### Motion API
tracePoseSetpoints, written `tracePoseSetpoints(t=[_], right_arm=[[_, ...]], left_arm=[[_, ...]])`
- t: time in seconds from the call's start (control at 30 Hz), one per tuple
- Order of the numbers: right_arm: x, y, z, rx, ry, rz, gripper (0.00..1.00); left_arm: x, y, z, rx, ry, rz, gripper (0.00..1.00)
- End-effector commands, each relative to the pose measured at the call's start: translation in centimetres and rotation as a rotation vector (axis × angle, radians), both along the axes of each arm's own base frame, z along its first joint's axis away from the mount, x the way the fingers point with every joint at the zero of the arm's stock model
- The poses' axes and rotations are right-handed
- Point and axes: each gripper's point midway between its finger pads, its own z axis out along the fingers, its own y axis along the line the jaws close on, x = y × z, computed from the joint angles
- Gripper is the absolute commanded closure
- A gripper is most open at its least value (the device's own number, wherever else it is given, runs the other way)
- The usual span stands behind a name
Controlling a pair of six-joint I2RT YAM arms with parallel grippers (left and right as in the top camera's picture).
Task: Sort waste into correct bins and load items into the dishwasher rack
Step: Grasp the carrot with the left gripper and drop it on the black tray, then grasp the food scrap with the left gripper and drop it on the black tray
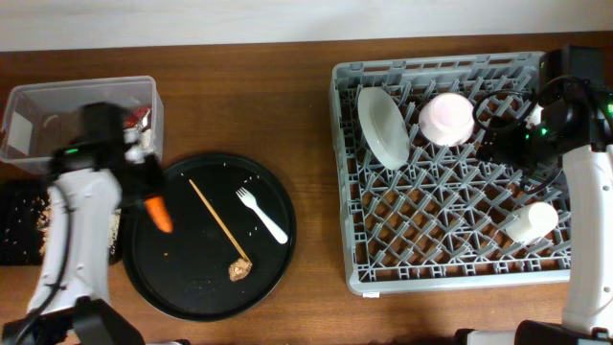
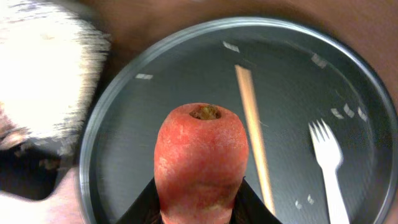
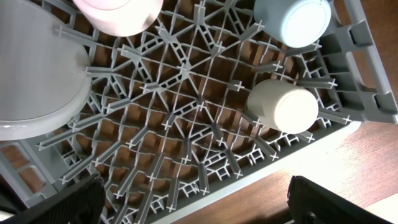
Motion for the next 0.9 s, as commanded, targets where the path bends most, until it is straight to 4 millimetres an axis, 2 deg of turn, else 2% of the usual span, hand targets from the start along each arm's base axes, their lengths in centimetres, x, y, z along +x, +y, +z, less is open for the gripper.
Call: tracePoseSetpoints(t=[0.0, 0.03, 0.1, 0.17, 0.27, 0.3, 0.43, 0.47, 0.57, 0.67, 0.7, 0.77, 0.83, 0.87], right_arm=[[0.0, 0.0, -0.1, 0.003, 0.005, -0.003, 0.04], [-0.1, 0.0, -0.2, 0.004, 0.007, -0.003, 0.04], [-0.1, 0.0, -0.2, 0.004, 0.008, -0.003, 0.04], [-0.1, 0.0, -0.2, 0.004, 0.008, -0.003, 0.04], [-0.1, 0.0, -0.2, 0.004, 0.008, -0.003, 0.04], [-0.1, 0.0, -0.2, 0.004, 0.008, -0.003, 0.04], [-0.2, 0.0, -0.2, 0.004, 0.011, -0.003, 0.04], [-0.2, 0.0, -0.2, 0.004, 0.011, -0.003, 0.04], [-0.2, 0.0, -0.2, 0.004, 0.011, -0.003, 0.04], [-0.2, 0.0, -0.2, 0.004, 0.012, -0.003, 0.04], [-0.2, 0.0, -0.2, 0.004, 0.012, -0.003, 0.04], [-0.3, 0.0, -0.2, 0.004, 0.016, -0.003, 0.04], [-0.4, 0.1, -0.2, 0.005, 0.019, -0.003, 0.04], [-0.5, 0.1, -0.3, 0.005, 0.022, -0.003, 0.04]], left_arm=[[-1.2, 7.7, 0.8, 0.013, -0.06, 0.282, 1.0], [-1.7, 9.7, 0.9, 0.017, -0.081, 0.355, 0.99], [-2.4, 12.4, 1.1, 0.023, -0.109, 0.456, 1.0], [-3.6, 16.3, 0.4, 0.05, -0.125, 0.579, 0.99], [-4.3, 19.0, -2.4, 0.045, -0.081, 0.671, 0.99], [-4.4, 19.4, -4.4, 0.03, -0.04, 0.682, 0.99], [-4.9, 19.9, -8.6, -0.008, 0.052, 0.7, 0.99], [-4.9, 20.0, -10.0, -0.018, 0.076, 0.7, 0.95], [-5.1, 19.8, -12.3, -0.037, 0.122, 0.699, 0.94], [-5.4, 19.5, -14.1, -0.056, 0.168, 0.697, 0.88], [-5.5, 19.4, -14.2, -0.059, 0.173, 0.697, 0.83], [-5.2, 19.0, -13.9, -0.087, 0.163, 0.692, 0.56], [-4.8, 19.3, -12.9, -0.088, 0.154, 0.692, 0.5], [-4.3, 19.7, -11.3, -0.079, 0.133, 0.692, 0.49]])
